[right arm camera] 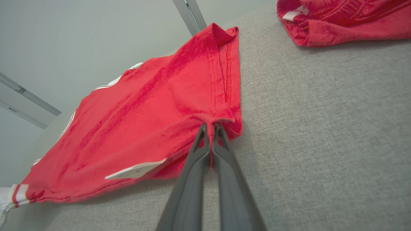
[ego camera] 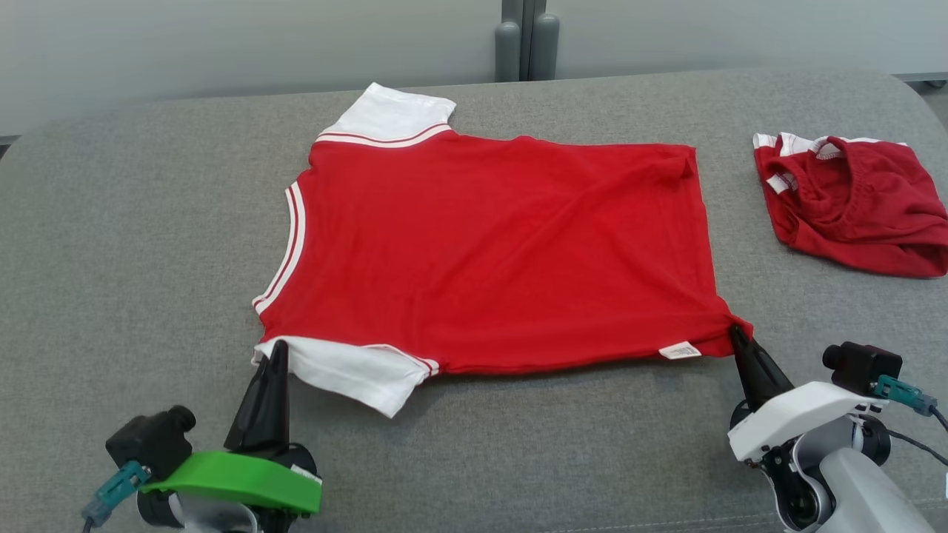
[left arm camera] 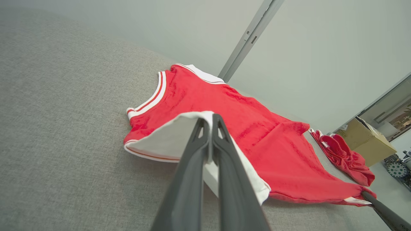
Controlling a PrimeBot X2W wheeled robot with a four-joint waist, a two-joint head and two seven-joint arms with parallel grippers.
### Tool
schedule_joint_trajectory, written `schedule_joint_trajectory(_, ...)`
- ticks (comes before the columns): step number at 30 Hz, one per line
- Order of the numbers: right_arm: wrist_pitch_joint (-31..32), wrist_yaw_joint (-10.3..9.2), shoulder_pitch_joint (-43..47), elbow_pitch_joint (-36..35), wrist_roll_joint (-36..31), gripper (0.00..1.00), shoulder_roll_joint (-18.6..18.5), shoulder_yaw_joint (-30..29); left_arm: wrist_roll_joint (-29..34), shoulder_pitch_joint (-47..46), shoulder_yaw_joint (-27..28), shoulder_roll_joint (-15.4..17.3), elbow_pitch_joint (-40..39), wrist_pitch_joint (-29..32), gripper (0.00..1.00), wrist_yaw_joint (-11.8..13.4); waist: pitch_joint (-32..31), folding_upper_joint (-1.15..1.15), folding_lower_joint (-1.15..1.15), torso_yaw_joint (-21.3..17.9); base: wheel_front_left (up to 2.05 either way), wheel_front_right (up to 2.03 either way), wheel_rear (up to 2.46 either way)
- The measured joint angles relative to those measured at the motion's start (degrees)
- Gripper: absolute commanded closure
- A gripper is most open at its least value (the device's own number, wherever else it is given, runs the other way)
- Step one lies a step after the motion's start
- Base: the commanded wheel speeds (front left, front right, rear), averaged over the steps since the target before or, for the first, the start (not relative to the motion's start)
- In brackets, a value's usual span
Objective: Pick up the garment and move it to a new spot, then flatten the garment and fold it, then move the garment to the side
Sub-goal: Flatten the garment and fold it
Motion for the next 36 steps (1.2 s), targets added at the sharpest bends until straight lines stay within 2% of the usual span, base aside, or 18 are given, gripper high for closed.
schedule_joint_trajectory(9, 1.3, 0.0, -0.7, -4.1, 1.5, 1.0, -1.9, 2.9, 0.3, -6.0, 0.5, -0.1, -3.3, -0.4, 1.0, -0.1, -0.4, 0.0, 0.0, 0.0, 0.0, 0.0, 0.0)
schedule_joint_trajectory(15, 4.2, 0.0, -5.1, -6.3, 2.4, 1.0, -3.9, 4.0, 0.3, -11.9, 2.2, -0.1, -2.9, -0.4, 1.0, 0.9, 1.0, 0.0, 0.0, -0.6, 0.0, 0.0, 0.0)
schedule_joint_trajectory(19, 7.4, 0.0, -8.7, -5.8, 2.9, 1.0, -5.4, 4.3, 1.4, -17.2, 2.6, 0.0, 0.8, 1.0, 1.0, 2.7, 2.5, 0.0, 0.0, -1.2, 0.0, 0.0, 0.0)
schedule_joint_trajectory(26, 13.1, 0.0, -16.6, -1.6, 3.5, 1.0, -5.3, 5.3, 3.9, -24.9, 1.7, -0.3, 10.7, 4.2, 1.0, 6.0, 6.2, 0.0, 0.0, -2.3, 0.0, 0.0, 0.0)
schedule_joint_trajectory(32, 15.5, 0.01, -22.0, 2.1, 3.4, 0.98, -4.8, 5.9, 4.8, -31.1, 1.1, -0.5, 17.0, 4.5, 1.0, 6.8, 10.5, 0.0, 0.0, -3.4, 0.0, 0.0, 0.0)
schedule_joint_trajectory(34, 15.5, 0.01, -22.9, 2.8, 3.4, 0.57, -4.9, 5.7, 5.1, -32.6, 0.0, -0.6, 18.7, 4.7, 1.0, 6.8, 11.7, 0.0, 0.0, -3.7, 0.0, 0.0, 0.0)
schedule_joint_trajectory(35, 15.2, 0.01, -23.2, 3.2, 3.4, 0.11, -4.9, 5.6, 5.2, -33.1, -0.3, -0.7, 19.5, 4.6, 1.0, 6.7, 12.1, 0.0, 0.0, -3.7, 0.0, 0.0, 0.0)
schedule_joint_trajectory(36, 14.9, 0.01, -23.4, 3.6, 3.3, 0.0, -4.9, 5.4, 5.2, -33.5, -0.4, -0.8, 20.2, 4.5, 0.78, 6.6, 12.5, 0.0, 0.0, -3.8, 0.0, 0.0, 0.0)
